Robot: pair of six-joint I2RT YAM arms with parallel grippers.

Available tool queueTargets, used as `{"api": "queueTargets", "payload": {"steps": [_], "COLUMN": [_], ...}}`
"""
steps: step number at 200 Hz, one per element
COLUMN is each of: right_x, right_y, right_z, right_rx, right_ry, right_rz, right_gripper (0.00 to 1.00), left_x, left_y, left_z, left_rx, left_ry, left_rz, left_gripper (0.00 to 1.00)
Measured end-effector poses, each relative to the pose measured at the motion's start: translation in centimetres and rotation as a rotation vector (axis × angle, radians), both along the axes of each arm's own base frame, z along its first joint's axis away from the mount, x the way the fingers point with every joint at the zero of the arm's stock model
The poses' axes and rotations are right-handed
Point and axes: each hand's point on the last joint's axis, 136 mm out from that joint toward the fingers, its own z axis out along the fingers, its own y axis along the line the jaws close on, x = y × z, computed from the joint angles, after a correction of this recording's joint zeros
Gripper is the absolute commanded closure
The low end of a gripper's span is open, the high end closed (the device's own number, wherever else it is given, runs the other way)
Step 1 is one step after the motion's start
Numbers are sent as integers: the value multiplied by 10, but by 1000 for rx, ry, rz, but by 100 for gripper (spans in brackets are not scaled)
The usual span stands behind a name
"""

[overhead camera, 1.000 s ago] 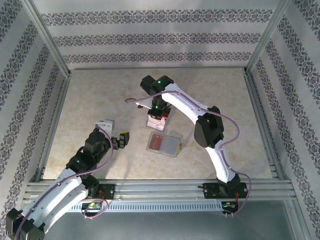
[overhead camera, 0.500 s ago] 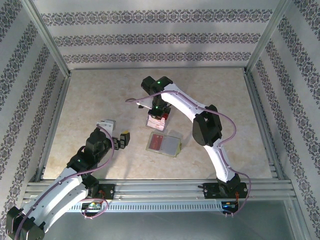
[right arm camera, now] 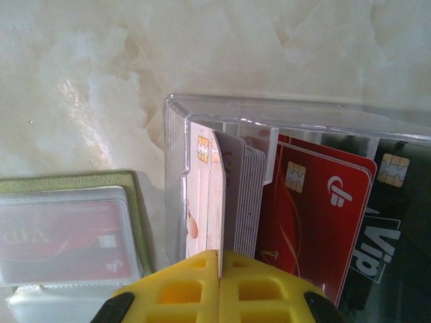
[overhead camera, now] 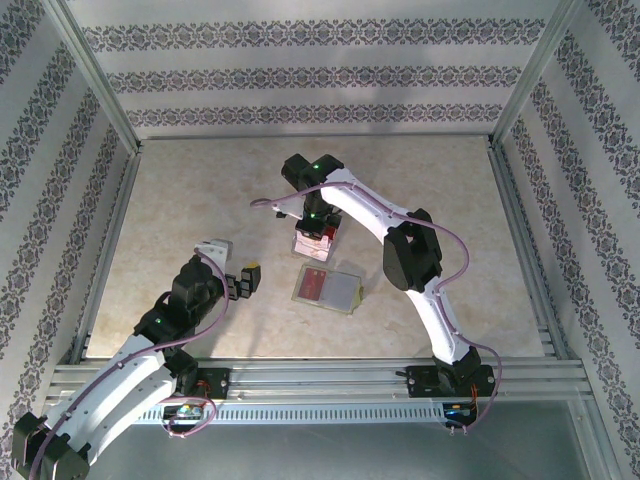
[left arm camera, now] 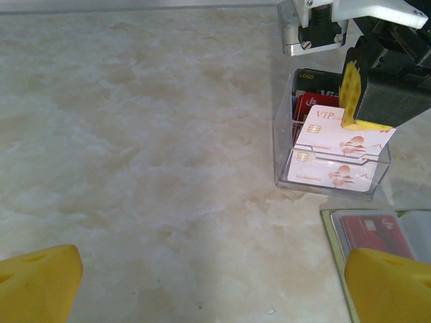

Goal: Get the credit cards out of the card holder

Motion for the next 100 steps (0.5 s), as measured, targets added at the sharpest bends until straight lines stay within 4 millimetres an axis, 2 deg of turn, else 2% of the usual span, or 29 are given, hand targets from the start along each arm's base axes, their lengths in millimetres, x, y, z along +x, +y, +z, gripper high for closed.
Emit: {"api": "queueTargets", "payload": {"steps": [53, 78, 100], "right_x": [4, 3, 1], "right_y": [1, -1, -3], "right_z": [-2, -1, 13], "right_rx": [1, 0, 16], "right_ry": [-16, -18, -34], "right_rz": [-4, -7, -27], "right_gripper": [70, 70, 69], "left_x": [1, 2, 4], "left_y": [-1, -2, -3], "left_z": [2, 4, 7], "left_rx": [-1, 0, -6], "left_ry": [1, 4, 12], "left_rz": [-3, -3, -2], "left_gripper": [0, 0, 0]}}
